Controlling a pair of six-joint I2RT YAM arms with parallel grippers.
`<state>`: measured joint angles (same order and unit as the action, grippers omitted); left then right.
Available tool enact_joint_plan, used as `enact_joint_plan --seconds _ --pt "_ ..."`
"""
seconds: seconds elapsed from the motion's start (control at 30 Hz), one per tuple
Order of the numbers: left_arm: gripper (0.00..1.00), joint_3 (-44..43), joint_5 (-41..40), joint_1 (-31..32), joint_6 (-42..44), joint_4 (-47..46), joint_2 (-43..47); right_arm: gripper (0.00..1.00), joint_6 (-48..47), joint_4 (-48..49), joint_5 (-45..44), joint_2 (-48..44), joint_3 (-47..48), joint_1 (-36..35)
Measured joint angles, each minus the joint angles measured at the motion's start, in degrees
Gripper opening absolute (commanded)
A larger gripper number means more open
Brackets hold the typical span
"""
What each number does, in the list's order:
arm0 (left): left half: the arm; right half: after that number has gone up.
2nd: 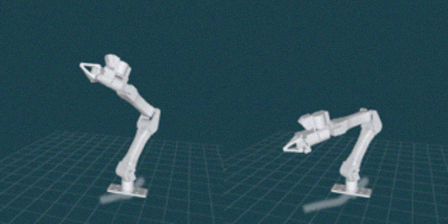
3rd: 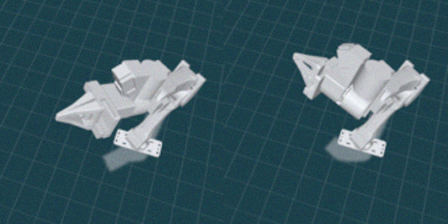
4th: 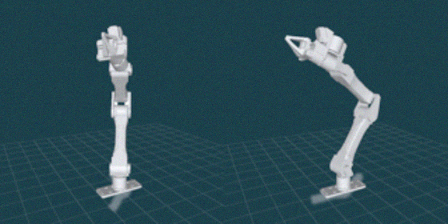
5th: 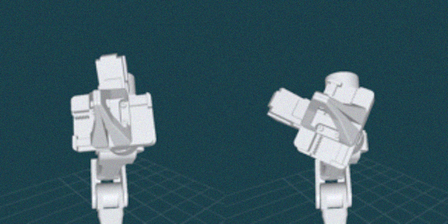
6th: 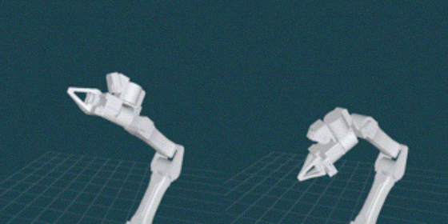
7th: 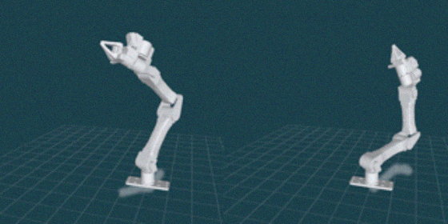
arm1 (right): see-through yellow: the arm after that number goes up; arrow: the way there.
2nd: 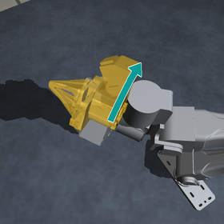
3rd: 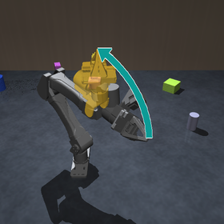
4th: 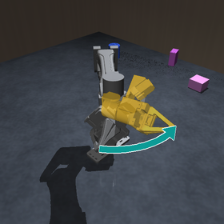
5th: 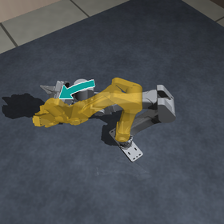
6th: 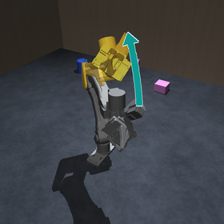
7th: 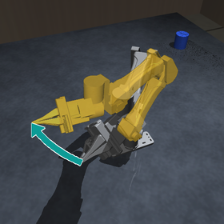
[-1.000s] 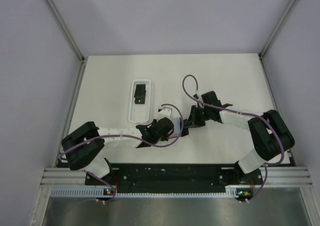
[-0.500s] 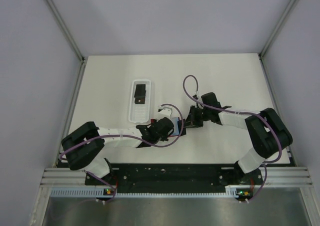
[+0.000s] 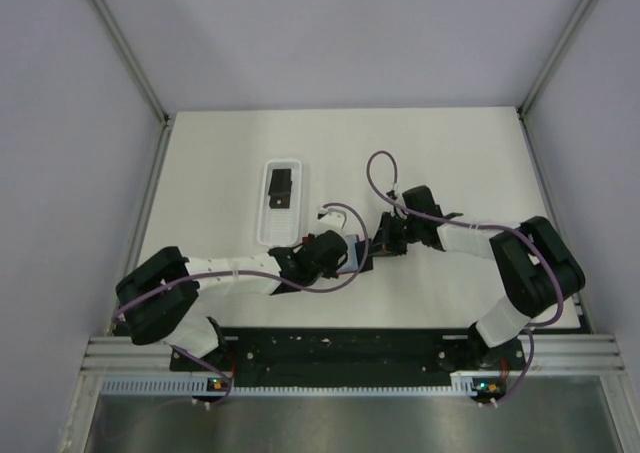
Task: Put the credit cards into the card holder
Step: Turn over the card slot in the card holder.
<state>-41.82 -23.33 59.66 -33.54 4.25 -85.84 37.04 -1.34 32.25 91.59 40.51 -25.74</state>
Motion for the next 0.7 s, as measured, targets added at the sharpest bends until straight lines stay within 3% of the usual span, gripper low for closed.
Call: enact_joint_plan --seconds 0.4,0.7 --pt "0.0 -7.0 1.9 0.0 4.7 -3.1 1.6 0.0 -0.1 -0.1 -0.4 0.6 0.0 0.0" --pt "0.0 -11.6 5.8 0.0 7.1 -7.3 -5.9 0.0 -0.2 0.1 -0.3 0.9 0.0 0.0"
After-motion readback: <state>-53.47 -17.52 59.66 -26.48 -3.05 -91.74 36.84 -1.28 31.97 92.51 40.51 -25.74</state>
